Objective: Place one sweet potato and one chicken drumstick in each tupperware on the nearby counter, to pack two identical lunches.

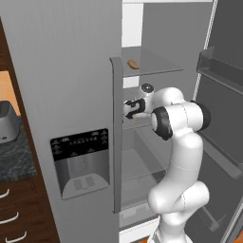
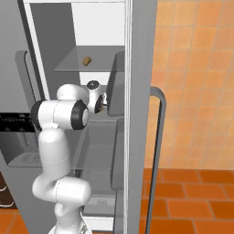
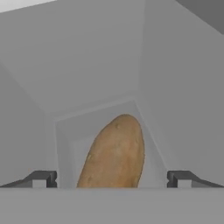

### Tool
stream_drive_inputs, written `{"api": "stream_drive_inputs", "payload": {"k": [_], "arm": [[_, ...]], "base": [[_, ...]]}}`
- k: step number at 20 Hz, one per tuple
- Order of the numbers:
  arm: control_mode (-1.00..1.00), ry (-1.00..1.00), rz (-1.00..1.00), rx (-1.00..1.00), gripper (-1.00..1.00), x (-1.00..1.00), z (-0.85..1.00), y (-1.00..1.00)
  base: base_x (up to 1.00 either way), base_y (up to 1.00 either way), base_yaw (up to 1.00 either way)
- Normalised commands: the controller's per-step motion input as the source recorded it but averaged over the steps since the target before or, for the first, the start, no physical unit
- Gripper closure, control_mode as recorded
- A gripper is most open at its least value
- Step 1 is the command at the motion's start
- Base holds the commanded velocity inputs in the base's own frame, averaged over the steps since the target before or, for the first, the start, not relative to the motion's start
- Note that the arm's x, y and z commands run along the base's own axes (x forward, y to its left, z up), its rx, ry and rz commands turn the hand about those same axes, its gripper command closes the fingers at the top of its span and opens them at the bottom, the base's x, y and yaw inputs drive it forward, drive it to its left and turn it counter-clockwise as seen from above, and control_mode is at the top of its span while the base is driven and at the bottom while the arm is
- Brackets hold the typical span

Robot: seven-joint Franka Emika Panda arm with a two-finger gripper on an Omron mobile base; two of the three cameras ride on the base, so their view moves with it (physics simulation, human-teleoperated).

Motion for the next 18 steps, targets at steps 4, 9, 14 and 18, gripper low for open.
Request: {"api": "stream_drive_inputs", "payload": {"k": [4, 9, 14, 18], "arm": [[-1.00, 0.00, -0.02, 0.00, -1.00, 0.00, 0.00, 0.00], [-1.00, 0.01, 0.00, 0.00, 1.00, 0.00, 0.00, 0.00], [-1.00, 0.00, 0.00, 0.00, 1.00, 0.00, 0.00, 0.00], [-1.00, 0.06, 0.00, 0.00, 1.00, -0.30, 0.00, -0.20]], "base": [[0.00, 0.00, 0.00], [0.00, 0.00, 0.00], [0.00, 0.00, 0.00], [0.00, 0.00, 0.00]]}}
